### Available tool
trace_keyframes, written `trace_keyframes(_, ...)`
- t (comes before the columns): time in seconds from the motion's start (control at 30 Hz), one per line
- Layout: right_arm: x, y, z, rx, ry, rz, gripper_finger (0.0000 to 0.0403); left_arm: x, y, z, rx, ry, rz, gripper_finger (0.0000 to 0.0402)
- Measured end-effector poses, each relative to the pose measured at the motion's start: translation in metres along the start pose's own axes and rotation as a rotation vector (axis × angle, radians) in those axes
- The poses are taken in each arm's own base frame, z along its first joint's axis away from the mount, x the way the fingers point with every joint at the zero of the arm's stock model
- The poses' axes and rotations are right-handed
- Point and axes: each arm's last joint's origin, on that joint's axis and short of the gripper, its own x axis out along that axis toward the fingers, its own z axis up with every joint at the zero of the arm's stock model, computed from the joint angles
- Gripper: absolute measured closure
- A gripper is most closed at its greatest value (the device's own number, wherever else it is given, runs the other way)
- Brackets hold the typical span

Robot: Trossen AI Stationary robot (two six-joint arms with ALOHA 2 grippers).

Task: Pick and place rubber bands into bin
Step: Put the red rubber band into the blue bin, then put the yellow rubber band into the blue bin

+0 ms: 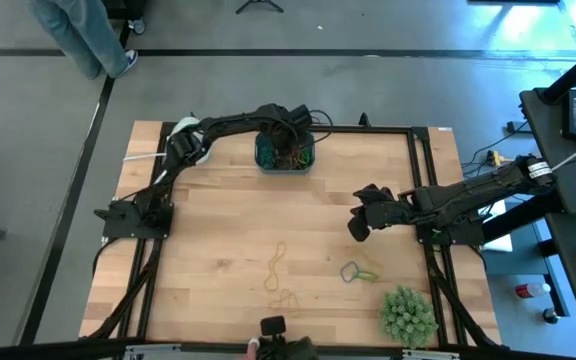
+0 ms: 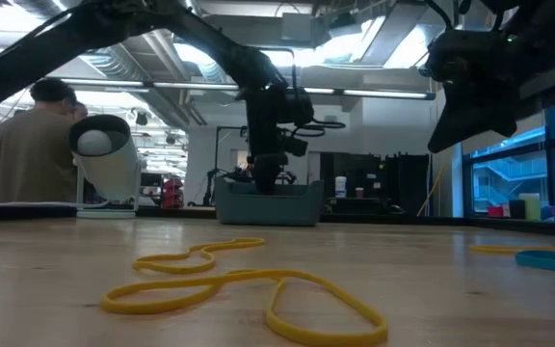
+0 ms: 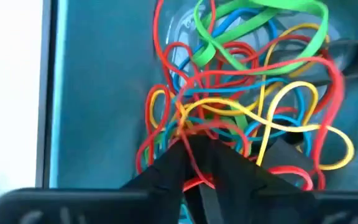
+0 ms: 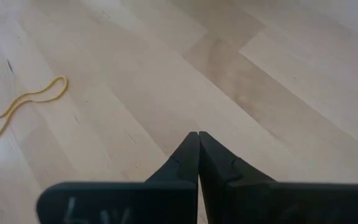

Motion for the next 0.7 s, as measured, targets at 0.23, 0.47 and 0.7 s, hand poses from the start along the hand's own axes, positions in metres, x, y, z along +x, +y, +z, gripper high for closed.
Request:
trace_keyframes(0.23, 0.000, 0.000, 0.000, -0.004, -0.001, 0.000, 0.0398, -0.041, 0.005, -0.003, -0.067, -0.060, 0.034, 0.0264)
trace_keyframes(0.47, 0.000, 0.000, 0.000, -0.084, -0.001, 0.001, 0.0398, -0.106, 0.005, -0.016, -0.271, -0.163, 0.028, 0.0248)
trace_keyframes(0.7, 0.000, 0.000, 0.000, -0.115, -0.002, 0.002, 0.0398, -0.139, -0.032, -0.044, -0.370, -0.195, -0.053, 0.0283)
